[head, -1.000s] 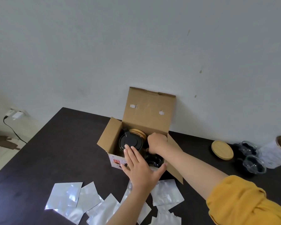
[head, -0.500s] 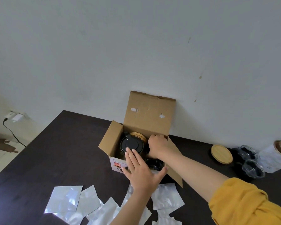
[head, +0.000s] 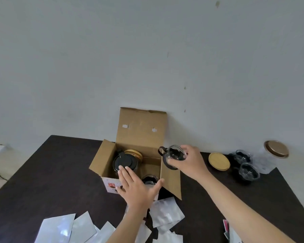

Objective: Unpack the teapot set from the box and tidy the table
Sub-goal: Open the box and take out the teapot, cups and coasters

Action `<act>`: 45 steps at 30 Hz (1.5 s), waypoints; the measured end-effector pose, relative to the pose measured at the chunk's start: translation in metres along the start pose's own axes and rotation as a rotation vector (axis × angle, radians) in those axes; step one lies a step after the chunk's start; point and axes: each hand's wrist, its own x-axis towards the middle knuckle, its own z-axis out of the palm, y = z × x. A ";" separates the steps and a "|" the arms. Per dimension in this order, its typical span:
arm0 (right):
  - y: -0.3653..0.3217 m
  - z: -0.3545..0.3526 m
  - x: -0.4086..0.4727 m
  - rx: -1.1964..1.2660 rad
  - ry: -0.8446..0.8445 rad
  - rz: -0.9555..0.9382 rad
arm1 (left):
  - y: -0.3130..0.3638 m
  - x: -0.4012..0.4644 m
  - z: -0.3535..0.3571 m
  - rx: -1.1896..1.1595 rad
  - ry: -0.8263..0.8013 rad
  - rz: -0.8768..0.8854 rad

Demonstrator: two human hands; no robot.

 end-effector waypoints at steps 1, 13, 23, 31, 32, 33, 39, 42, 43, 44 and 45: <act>0.016 -0.011 -0.006 0.043 0.033 0.048 | 0.000 0.000 -0.001 0.000 -0.006 -0.004; 0.209 -0.102 -0.081 -0.291 0.120 0.538 | 0.003 -0.005 -0.005 0.022 -0.003 -0.008; 0.238 -0.147 -0.069 -0.212 0.078 0.578 | 0.005 -0.007 -0.003 0.000 0.012 -0.004; 0.235 -0.161 -0.046 -0.075 0.076 0.624 | 0.005 -0.008 0.000 0.001 0.053 0.005; 0.232 -0.161 -0.044 -0.058 0.098 0.628 | 0.005 -0.008 0.001 0.001 0.057 0.006; 0.234 -0.161 -0.042 -0.037 0.121 0.630 | 0.005 -0.008 0.001 0.001 0.060 0.007; 0.233 -0.161 -0.041 0.065 0.155 0.661 | 0.005 -0.008 0.002 0.007 0.065 0.004; 0.228 -0.158 -0.046 0.035 0.133 0.610 | 0.004 -0.008 0.003 -0.001 0.065 0.007; 0.225 -0.154 -0.048 0.009 0.135 0.557 | 0.004 -0.008 0.003 -0.003 0.065 0.010; 0.221 -0.149 -0.049 -0.020 0.141 0.513 | 0.004 -0.008 0.003 -0.003 0.066 0.012; 0.214 -0.143 -0.050 -0.034 0.149 0.475 | 0.004 -0.008 0.003 -0.005 0.063 0.013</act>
